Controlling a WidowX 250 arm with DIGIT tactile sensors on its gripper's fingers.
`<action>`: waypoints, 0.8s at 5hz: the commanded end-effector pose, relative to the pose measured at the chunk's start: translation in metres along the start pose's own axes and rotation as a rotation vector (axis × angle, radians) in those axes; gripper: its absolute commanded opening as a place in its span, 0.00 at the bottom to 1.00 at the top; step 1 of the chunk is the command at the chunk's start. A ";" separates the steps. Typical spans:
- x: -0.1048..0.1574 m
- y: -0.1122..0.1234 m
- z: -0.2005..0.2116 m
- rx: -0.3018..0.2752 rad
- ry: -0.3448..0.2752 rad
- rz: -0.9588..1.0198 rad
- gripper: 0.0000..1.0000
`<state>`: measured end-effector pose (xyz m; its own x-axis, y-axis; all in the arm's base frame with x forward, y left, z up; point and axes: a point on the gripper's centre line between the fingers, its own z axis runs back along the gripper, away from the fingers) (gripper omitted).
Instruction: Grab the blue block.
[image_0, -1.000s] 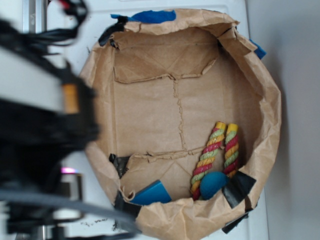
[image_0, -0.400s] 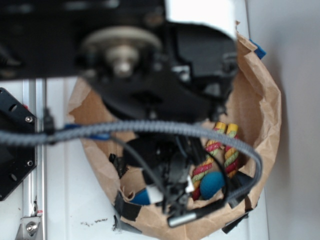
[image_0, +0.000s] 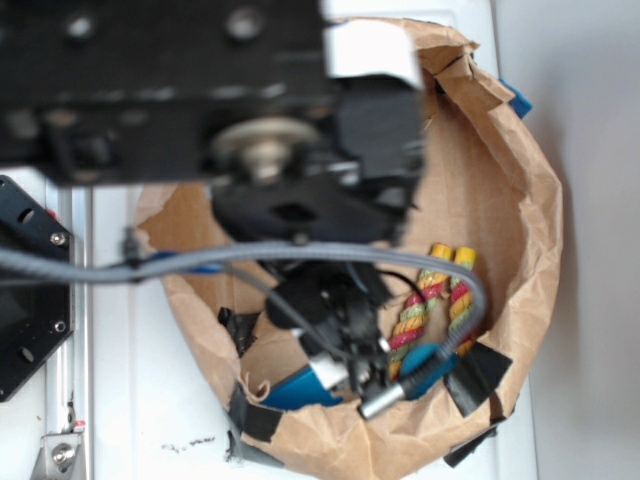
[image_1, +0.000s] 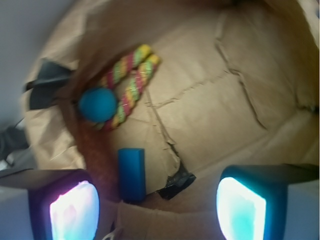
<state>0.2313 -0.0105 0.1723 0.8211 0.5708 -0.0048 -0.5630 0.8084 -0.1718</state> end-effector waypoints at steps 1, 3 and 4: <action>0.003 0.002 0.009 -0.028 -0.040 0.004 1.00; 0.034 0.017 -0.052 0.070 -0.030 -0.015 1.00; 0.035 0.020 -0.074 0.098 -0.017 -0.042 1.00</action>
<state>0.2523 0.0142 0.0887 0.8354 0.5495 -0.0120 -0.5493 0.8340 -0.0531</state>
